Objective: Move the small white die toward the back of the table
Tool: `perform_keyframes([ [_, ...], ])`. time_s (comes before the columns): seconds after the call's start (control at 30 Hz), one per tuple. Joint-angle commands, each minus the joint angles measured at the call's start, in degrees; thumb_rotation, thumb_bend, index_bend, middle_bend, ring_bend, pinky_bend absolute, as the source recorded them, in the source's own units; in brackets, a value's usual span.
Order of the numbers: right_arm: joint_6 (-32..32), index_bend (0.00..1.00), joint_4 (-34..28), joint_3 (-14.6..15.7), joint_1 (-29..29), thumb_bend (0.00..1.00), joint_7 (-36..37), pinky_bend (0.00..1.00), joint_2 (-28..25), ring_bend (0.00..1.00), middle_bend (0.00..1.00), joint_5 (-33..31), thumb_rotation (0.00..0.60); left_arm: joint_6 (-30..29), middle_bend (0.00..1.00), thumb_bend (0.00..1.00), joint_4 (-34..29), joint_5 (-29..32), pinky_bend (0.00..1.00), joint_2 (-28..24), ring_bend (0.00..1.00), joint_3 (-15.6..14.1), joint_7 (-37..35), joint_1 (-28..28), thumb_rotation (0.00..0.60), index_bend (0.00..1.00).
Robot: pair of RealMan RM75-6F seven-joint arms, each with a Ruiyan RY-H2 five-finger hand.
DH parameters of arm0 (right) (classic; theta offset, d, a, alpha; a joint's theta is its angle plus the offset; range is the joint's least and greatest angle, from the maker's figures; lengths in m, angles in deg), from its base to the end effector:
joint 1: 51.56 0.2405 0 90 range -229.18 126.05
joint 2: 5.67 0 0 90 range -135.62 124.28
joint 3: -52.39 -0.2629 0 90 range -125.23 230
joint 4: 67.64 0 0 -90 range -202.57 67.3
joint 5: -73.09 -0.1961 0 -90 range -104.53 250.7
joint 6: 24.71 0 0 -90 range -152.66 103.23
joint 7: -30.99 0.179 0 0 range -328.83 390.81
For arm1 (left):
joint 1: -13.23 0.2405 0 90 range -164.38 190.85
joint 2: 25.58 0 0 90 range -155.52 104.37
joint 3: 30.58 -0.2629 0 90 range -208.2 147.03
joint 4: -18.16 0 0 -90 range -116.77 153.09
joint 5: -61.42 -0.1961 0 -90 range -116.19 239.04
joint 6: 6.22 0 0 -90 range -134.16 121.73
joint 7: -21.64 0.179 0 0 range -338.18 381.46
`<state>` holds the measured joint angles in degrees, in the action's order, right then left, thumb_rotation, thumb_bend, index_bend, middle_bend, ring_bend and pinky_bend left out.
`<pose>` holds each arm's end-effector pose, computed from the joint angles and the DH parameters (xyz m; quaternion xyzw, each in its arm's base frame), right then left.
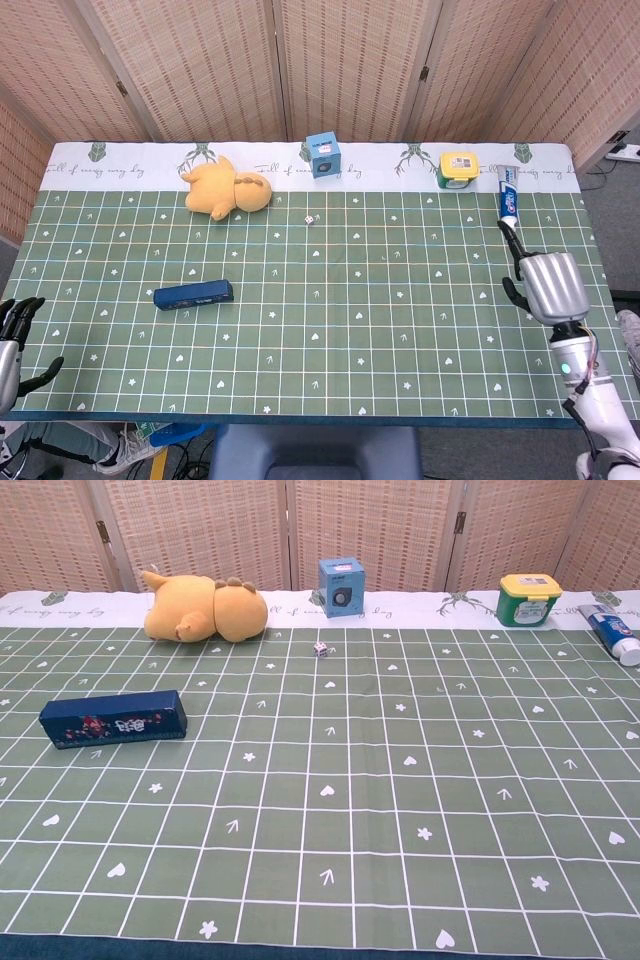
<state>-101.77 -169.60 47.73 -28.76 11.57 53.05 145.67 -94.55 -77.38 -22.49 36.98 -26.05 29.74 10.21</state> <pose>-0.2458 -0.3046 0.1836 0.6601 -0.2983 0.3348 0.6027 -0.3086 0.2099 0.1950 -0.5816 -0.3472 -0.3640 0.6393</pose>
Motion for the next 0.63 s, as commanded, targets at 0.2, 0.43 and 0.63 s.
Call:
perform_keyframes([
  [0.2,-5.7,0.00,-0.9,6.2,-8.5,0.30,7.1,0.14,-4.7,0.04,0.09,8.8,0.600,-0.7,0.16,0.24,-1.9,-1.4,0.16,-0.2,0.10,0.1,1.5,-0.4,0.600,0.14],
  [0.43,-11.9,0.00,1.4,8.8,-14.3,0.30,11.1,0.08,-4.0,0.00,0.04,14.8,0.600,-1.1,0.16,0.24,-4.2,-2.8,0.16,-0.4,0.10,-0.6,3.3,-0.3,0.600,0.14],
  [0.63,-15.0,0.00,3.0,8.9,-17.5,0.30,13.1,0.08,-2.1,0.00,0.04,16.5,0.600,-1.2,0.16,0.24,-6.2,-3.5,0.16,-1.0,0.10,-1.0,4.5,-0.3,0.600,0.14],
])
